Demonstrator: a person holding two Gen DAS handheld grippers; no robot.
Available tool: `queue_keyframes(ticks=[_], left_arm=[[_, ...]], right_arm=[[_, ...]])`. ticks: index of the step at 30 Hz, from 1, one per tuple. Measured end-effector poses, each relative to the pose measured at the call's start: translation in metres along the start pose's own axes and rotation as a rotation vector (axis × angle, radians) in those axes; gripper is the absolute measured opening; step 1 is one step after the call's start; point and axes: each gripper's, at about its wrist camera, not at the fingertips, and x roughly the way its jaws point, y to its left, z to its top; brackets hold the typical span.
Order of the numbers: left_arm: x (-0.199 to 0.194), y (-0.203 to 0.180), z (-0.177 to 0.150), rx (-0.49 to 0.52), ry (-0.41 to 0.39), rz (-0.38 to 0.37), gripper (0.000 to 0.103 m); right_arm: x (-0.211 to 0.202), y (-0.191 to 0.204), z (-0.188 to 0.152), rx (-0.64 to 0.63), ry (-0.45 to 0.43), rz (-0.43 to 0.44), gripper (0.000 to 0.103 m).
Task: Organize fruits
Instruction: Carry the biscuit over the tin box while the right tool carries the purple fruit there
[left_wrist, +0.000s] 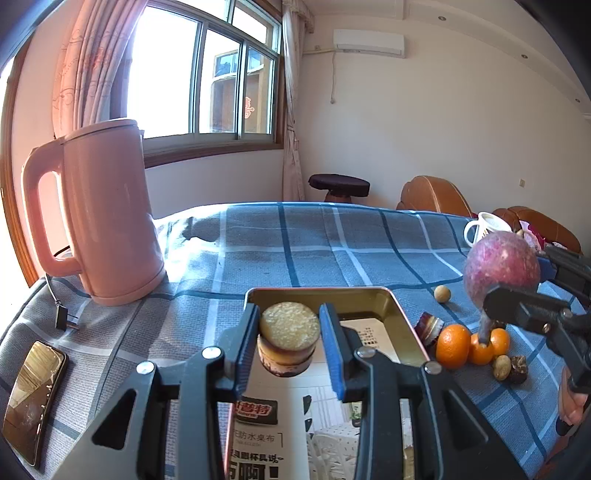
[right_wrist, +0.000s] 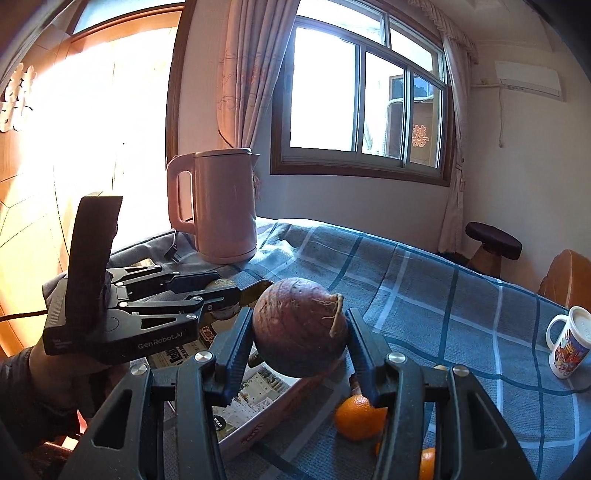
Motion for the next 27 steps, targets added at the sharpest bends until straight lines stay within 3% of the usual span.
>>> queue_keyframes(ticks=[13,27], left_arm=[[0.012,0.018,-0.006,-0.016,0.046,0.046,0.035],[0.011,0.016,-0.009,0.005,0.030,0.055,0.036]], right_arm=[[0.039,0.003,-0.005,0.045,0.074,0.027,0.052],[0.063,0.020,-0.009,0.029,0.115,0.038,0.052]])
